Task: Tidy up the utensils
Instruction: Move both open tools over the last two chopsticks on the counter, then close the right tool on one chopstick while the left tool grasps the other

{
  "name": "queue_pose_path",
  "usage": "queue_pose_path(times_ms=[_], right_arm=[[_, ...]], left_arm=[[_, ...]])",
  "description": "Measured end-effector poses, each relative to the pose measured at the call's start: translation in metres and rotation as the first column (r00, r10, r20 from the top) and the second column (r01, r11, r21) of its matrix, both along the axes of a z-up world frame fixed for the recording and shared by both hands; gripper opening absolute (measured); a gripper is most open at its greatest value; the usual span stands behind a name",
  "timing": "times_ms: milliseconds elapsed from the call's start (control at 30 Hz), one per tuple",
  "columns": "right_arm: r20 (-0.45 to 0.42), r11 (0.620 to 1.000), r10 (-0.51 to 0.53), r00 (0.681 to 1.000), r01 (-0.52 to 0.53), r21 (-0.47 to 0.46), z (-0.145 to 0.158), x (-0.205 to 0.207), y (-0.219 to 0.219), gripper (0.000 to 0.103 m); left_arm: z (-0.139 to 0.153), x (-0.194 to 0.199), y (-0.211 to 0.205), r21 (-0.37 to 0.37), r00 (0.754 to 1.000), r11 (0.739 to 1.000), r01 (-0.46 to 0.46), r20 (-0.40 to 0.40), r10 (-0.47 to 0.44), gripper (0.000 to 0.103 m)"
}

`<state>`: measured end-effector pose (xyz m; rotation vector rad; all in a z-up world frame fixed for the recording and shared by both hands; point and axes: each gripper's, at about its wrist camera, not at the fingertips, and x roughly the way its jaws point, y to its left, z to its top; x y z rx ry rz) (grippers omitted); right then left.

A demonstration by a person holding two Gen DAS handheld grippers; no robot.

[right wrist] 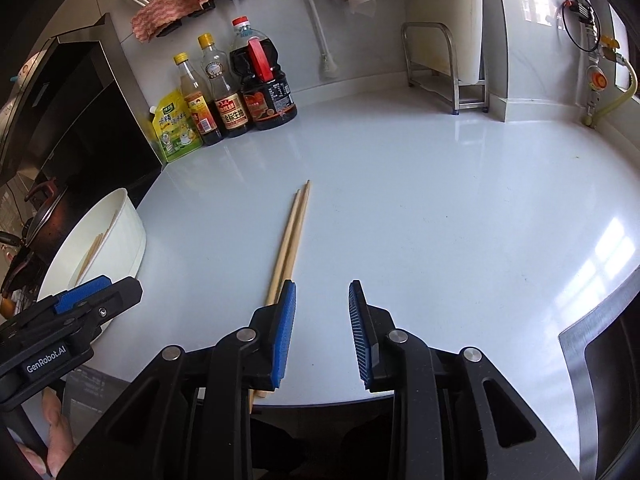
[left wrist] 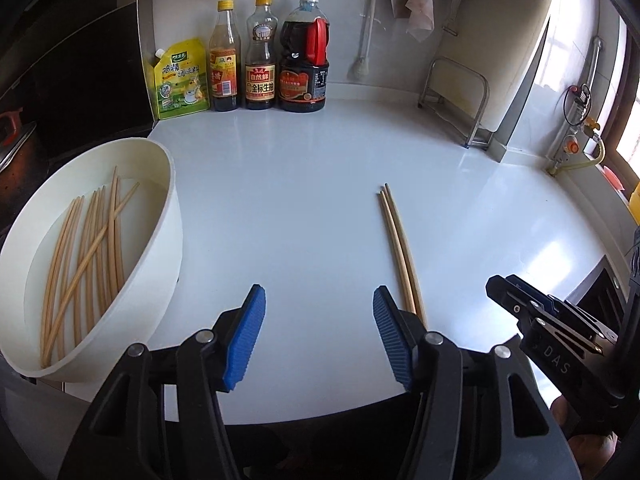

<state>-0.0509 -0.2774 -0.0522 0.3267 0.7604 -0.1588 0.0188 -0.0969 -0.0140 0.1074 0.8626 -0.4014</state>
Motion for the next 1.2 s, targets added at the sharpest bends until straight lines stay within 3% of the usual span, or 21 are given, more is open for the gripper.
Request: queue_pose_path(times_ms=[367, 600, 800, 1100, 1200], right_arm=[[-0.076, 0.999, 0.047, 0.996, -0.047, 0.005, -0.024, 0.029, 0.012, 0.031], [-0.132, 0.997, 0.057, 0.990, -0.065, -0.052, -0.034, 0.042, 0.026, 0.031], [-0.148, 0.995, 0.071, 0.986, -0.082, -0.064, -0.039, 0.047, 0.033, 0.031], [-0.150, 0.983, 0.073, 0.986, -0.097, -0.156, -0.042, 0.048, 0.044, 0.031], [-0.146, 0.981, 0.077, 0.986, -0.101, -0.165, -0.042, 0.048, 0.044, 0.018]], left_arm=[[-0.029, 0.018, -0.004, 0.039, 0.997, 0.999, -0.032, -0.065, 0.034, 0.058], [-0.036, 0.023, 0.002, 0.025, 0.994, 0.998, -0.054, -0.094, 0.056, 0.060], [-0.038, 0.026, 0.008, 0.018, 0.992, 0.997, -0.072, -0.103, 0.073, 0.060], [-0.043, 0.029, 0.010, 0.013, 0.990, 0.997, -0.079, -0.114, 0.080, 0.060], [-0.047, 0.029, 0.005, 0.002, 0.989, 0.997, -0.076, -0.129, 0.076, 0.060]])
